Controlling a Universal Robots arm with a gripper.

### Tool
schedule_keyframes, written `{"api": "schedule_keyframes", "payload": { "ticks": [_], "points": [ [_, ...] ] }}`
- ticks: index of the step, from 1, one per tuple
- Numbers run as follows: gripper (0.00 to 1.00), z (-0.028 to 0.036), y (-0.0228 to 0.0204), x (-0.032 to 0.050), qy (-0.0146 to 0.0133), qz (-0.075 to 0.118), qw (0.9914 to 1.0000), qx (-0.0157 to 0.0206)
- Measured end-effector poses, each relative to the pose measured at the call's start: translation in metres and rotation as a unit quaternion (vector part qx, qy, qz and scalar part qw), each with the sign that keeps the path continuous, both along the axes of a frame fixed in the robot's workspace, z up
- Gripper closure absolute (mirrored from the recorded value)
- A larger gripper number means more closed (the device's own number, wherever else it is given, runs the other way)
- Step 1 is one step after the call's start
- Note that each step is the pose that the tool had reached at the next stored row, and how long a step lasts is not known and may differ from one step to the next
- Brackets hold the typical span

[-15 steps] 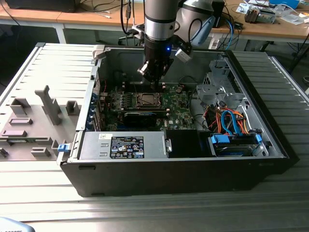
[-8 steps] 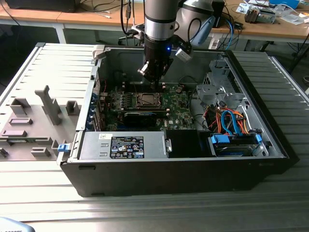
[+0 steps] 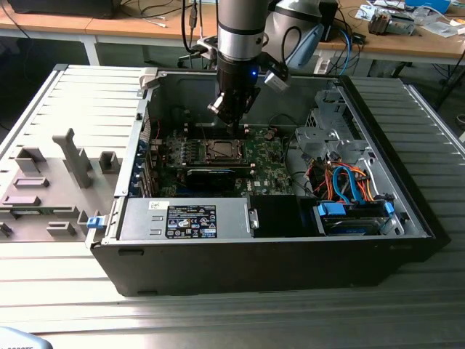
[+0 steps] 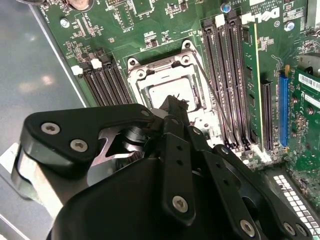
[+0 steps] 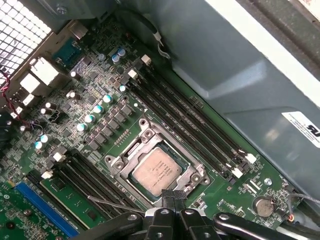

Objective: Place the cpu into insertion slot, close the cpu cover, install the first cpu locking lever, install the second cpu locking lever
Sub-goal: 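Install the first cpu locking lever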

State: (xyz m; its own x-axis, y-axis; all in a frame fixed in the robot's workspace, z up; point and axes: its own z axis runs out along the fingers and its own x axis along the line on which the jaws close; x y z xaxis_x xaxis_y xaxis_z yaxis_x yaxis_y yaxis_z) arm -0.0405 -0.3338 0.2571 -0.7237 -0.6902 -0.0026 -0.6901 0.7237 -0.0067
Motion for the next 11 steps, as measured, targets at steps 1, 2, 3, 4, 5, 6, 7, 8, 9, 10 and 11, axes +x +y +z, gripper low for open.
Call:
{"api": "schedule_keyframes", "payload": {
  "ticks": [1,2,3,4,5,6,7,8,9,10,11],
  "points": [
    [0.89,0.0000,0.0000,0.0000,0.0000,0.001,1.00000,0.0000],
    [0.89,0.0000,0.0000,0.0000,0.0000,0.003,1.00000,0.0000],
    [0.89,0.0000,0.0000,0.0000,0.0000,0.003,0.99999,0.0000],
    [0.89,0.0000,0.0000,0.0000,0.0000,0.004,0.99999,0.0000],
    [0.89,0.0000,0.0000,0.0000,0.0000,0.005,0.99999,0.0000],
    [0.89,0.0000,0.0000,0.0000,0.0000,0.005,0.99999,0.0000],
    [0.89,0.0000,0.0000,0.0000,0.0000,0.006,0.99998,0.0000],
    [0.89,0.0000,0.0000,0.0000,0.0000,0.007,0.99998,0.0000],
    [0.89,0.0000,0.0000,0.0000,0.0000,0.008,0.99997,0.0000],
    [0.89,0.0000,0.0000,0.0000,0.0000,0.009,0.99996,0.0000],
    [0.89,0.0000,0.0000,0.0000,0.0000,0.010,0.99995,0.0000]
  ]
}}
